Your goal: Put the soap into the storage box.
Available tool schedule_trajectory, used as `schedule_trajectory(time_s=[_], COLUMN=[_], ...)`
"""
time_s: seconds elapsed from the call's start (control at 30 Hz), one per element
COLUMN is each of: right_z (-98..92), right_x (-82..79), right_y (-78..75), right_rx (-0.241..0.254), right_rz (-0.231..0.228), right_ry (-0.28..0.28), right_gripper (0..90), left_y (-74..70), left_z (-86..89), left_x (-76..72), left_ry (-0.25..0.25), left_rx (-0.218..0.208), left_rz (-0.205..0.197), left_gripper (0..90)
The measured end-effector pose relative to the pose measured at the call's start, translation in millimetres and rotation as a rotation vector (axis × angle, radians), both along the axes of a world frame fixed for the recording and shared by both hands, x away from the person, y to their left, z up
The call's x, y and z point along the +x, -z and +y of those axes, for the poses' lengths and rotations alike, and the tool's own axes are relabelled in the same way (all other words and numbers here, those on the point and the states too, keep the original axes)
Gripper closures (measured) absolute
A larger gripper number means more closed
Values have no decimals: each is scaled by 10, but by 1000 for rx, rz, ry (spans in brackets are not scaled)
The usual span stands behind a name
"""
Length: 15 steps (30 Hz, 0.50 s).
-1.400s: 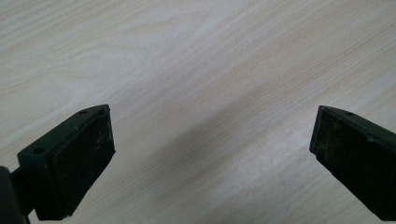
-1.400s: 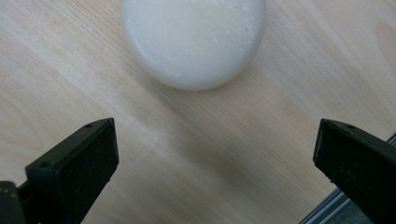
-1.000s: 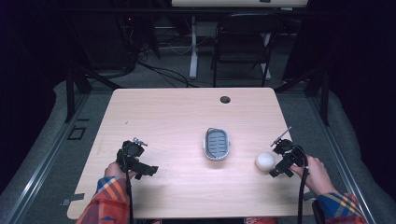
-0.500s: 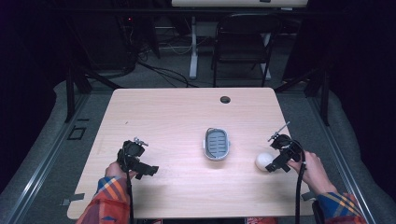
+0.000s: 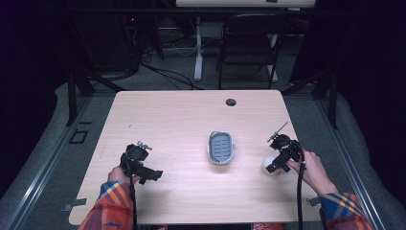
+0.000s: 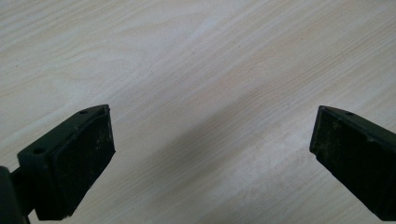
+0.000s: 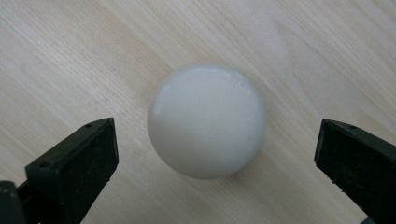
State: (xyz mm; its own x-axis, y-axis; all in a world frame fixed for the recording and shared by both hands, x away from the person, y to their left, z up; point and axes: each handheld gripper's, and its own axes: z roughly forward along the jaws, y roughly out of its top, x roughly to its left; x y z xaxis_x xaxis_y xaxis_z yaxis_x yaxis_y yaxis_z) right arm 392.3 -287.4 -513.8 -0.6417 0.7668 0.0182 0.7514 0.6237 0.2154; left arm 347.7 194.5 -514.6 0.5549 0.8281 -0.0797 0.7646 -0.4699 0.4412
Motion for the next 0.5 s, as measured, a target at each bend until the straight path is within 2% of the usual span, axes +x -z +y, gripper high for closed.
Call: schedule_trajectory(time_s=[0.03,0.07,0.1,0.13,0.47,0.5], right_z=[-3,14,26,16,67,88], right_x=[20,4,2,41,89,67], right_y=[-18,31,52,16,68,126], right_rx=[-20,29,47,-5,-10,34], right_rz=[13,-16,-22,11,41,21], right_ry=[-20,23,39,-9,-46,-11], right_gripper=[0,0,0,0,0,0], left_y=[2,1,1,2,4,4], left_z=[0,1,2,3,-2,-2], left_x=[0,0,1,2,8,8], left_ry=[-1,0,0,-1,1,1], left_rx=[0,0,0,0,-3,-3], left_rz=[-1,1,0,0,-1,-1], left_gripper=[0,0,0,0,0,0])
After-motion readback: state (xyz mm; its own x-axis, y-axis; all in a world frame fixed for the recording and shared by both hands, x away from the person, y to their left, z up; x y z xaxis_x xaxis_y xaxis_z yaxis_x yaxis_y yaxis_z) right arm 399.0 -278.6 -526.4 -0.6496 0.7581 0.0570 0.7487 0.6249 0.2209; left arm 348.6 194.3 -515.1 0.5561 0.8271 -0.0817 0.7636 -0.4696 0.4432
